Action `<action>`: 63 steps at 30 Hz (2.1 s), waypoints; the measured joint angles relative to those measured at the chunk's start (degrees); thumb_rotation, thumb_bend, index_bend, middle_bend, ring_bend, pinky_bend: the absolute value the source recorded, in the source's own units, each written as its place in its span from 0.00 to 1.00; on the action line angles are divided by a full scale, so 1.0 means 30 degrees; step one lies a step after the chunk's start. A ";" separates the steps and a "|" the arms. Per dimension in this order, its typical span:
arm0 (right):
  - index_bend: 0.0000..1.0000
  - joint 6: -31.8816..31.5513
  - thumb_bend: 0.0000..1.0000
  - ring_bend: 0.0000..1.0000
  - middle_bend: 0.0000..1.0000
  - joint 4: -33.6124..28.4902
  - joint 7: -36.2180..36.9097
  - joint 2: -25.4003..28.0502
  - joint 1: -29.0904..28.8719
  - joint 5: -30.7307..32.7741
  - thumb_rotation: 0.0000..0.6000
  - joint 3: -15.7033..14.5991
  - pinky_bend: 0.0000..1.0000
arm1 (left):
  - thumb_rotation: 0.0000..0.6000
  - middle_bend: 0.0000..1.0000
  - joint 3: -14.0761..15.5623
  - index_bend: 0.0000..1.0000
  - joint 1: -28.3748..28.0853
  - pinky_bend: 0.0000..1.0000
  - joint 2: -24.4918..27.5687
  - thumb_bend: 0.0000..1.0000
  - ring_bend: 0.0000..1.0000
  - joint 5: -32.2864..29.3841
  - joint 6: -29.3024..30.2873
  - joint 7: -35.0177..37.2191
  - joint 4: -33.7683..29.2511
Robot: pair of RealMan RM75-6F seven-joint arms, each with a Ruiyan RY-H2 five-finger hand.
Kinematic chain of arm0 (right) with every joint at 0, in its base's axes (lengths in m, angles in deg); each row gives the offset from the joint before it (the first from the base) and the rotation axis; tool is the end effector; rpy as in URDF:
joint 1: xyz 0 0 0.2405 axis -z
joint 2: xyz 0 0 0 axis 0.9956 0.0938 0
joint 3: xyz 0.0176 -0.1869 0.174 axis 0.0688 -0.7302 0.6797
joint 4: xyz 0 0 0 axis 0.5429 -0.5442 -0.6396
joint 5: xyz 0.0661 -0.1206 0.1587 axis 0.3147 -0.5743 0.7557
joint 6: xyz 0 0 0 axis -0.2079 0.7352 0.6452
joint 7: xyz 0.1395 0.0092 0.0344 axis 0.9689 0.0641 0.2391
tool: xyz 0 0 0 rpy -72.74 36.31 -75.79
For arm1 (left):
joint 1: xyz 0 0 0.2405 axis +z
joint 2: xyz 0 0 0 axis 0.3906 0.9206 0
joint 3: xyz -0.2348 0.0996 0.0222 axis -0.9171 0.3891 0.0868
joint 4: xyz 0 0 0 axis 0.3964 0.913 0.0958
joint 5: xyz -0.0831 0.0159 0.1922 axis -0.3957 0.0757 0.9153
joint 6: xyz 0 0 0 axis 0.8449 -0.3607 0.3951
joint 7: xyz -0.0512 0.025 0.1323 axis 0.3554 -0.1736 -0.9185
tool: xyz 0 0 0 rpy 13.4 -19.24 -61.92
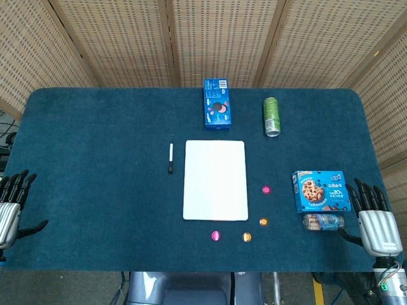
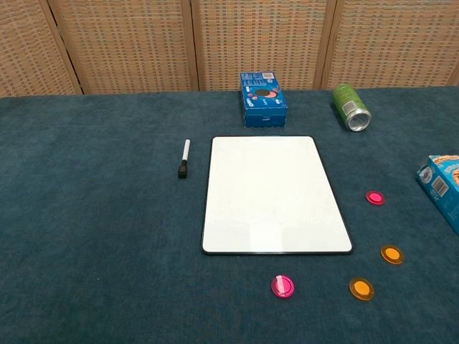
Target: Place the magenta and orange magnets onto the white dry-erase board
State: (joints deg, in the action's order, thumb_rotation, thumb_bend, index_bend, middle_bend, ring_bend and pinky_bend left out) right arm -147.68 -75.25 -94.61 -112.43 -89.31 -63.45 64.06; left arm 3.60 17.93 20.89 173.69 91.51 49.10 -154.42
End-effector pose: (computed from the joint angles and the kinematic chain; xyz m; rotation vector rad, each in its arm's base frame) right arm -0.3096 -0.1817 0.1521 1.4240 -0.8133 0.8049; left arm -0.3101 0.1786 0.1570 -1.4205 -0.8479 -0.8480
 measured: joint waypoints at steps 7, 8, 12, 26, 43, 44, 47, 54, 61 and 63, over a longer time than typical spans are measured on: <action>0.00 0.0082 0.00 0.00 0.00 -0.0023 -0.0246 -0.0061 -0.0046 -0.0033 1.00 -0.0036 0.00 | 1.00 0.00 -0.0030 0.00 -0.0048 0.01 0.0026 0.00 0.00 -0.0068 -0.0111 0.0151 0.0063; 0.00 0.0085 0.00 0.00 0.00 -0.0024 -0.0257 -0.0070 -0.0051 -0.0025 1.00 -0.0031 0.00 | 1.00 0.00 -0.0033 0.00 -0.0059 0.01 0.0019 0.00 0.00 -0.0078 -0.0134 0.0116 0.0068; 0.00 0.0201 0.00 0.00 0.00 -0.0220 -0.0226 -0.0066 -0.0133 0.0034 1.00 0.0027 0.00 | 1.00 0.00 0.0042 0.00 -0.0122 0.01 0.0043 0.00 0.00 0.0074 -0.0256 0.0266 0.0064; 0.12 0.4377 0.00 0.00 0.00 -0.1653 -0.0508 0.0187 -0.4242 0.0608 1.00 0.2173 0.00 | 1.00 0.00 -0.0115 0.00 -0.0204 0.01 0.0052 0.00 0.00 -0.0281 -0.0405 0.0275 0.0021; 0.28 1.0788 0.21 0.00 0.00 0.0031 -0.3823 -0.3609 -1.0071 0.5631 1.00 0.3371 0.00 | 1.00 0.00 -0.0344 0.00 -0.0438 0.01 -0.0064 0.00 0.00 -0.0990 -0.0911 -0.0261 -0.0070; 0.28 1.0951 0.21 0.00 0.00 0.0141 -0.4071 -0.3797 -1.0232 0.5954 1.00 0.3327 0.00 | 1.00 0.00 -0.0339 0.00 -0.0436 0.01 -0.0053 0.00 0.00 -0.0999 -0.0919 -0.0235 -0.0070; 0.30 1.1304 0.21 0.00 0.00 0.0476 -0.4959 -0.4348 -1.0676 0.6832 1.00 0.3066 0.00 | 1.00 0.00 -0.0333 0.00 -0.0431 0.01 -0.0005 0.00 0.00 -0.1027 -0.0948 -0.0077 -0.0056; 0.32 1.1628 0.35 0.00 0.00 0.0999 -0.6644 -0.5335 -1.1324 0.8486 1.00 0.2150 0.00 | 1.00 0.00 -0.0259 0.00 -0.0446 0.01 0.0136 0.00 0.00 -0.1010 -0.1082 0.0210 -0.0040; 0.32 1.1515 0.36 0.00 0.00 0.1707 -0.7557 -0.6097 -1.1662 0.9422 1.00 0.1408 0.00 | 1.00 0.00 -0.0255 0.00 -0.0429 0.01 0.0149 0.00 0.00 -0.1022 -0.1026 0.0052 -0.0087; 0.33 1.1481 0.36 0.00 0.00 0.1889 -0.7674 -0.6236 -1.1699 0.9607 1.00 0.1282 0.00 | 1.00 0.00 -0.0237 0.00 -0.0427 0.01 0.0147 0.00 0.00 -0.0995 -0.1016 0.0010 -0.0133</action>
State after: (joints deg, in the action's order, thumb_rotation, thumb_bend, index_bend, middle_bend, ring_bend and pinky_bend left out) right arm -113.23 -69.59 -117.64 -131.14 -124.40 -34.63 67.91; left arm 2.89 16.65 21.33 170.71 88.47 49.13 -154.82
